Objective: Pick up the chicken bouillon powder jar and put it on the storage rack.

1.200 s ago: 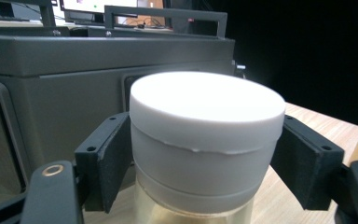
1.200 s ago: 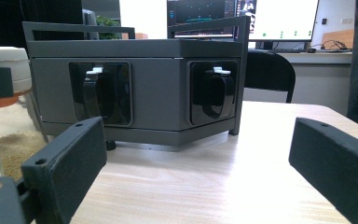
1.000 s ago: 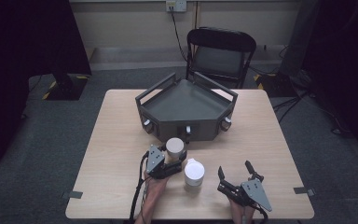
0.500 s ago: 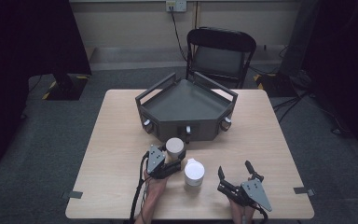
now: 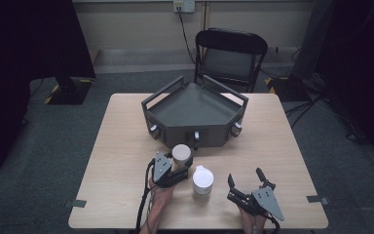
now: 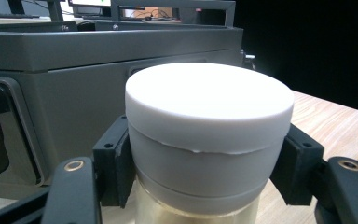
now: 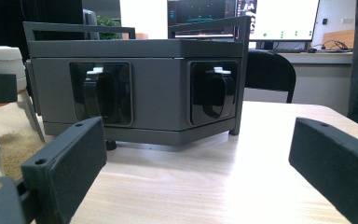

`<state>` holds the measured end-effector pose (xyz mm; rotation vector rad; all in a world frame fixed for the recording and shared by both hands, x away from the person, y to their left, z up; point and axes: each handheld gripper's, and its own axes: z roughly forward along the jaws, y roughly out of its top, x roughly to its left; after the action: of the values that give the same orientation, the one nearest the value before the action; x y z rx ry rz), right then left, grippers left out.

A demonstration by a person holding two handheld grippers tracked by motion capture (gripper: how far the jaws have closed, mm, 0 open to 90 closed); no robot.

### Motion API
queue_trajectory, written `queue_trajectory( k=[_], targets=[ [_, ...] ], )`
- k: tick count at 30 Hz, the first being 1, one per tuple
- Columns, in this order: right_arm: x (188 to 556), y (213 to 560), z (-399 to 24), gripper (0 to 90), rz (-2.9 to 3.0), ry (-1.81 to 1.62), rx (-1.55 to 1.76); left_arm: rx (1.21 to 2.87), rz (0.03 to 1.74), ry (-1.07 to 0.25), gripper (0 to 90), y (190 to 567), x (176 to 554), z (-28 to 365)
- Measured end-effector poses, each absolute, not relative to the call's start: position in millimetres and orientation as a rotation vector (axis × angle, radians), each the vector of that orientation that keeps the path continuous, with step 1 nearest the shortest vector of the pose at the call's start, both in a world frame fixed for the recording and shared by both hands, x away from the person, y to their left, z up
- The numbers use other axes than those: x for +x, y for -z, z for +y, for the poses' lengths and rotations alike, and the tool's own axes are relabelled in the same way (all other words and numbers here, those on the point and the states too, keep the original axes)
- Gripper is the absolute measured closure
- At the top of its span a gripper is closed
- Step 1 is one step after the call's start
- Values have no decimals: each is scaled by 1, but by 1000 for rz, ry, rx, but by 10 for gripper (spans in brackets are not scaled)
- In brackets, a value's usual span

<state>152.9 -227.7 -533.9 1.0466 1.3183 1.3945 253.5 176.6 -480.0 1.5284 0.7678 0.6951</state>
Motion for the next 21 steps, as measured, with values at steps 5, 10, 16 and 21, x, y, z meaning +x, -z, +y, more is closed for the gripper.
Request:
queue_trajectory(
  k=[5, 10, 16, 21],
  targets=[
    [153, 534, -228, 28, 1318, -1394, 1046, 1536, 765, -709, 340, 479, 252, 178],
    [153, 534, -228, 28, 1318, -1394, 1046, 1526, 765, -706, 340, 478, 251, 180],
    [153, 534, -228, 28, 1318, -1394, 1046, 1538, 752, -716, 340, 471, 250, 182],
    [153, 534, -228, 28, 1318, -1394, 1046, 1525, 739, -712, 340, 465, 248, 186]
  ],
)
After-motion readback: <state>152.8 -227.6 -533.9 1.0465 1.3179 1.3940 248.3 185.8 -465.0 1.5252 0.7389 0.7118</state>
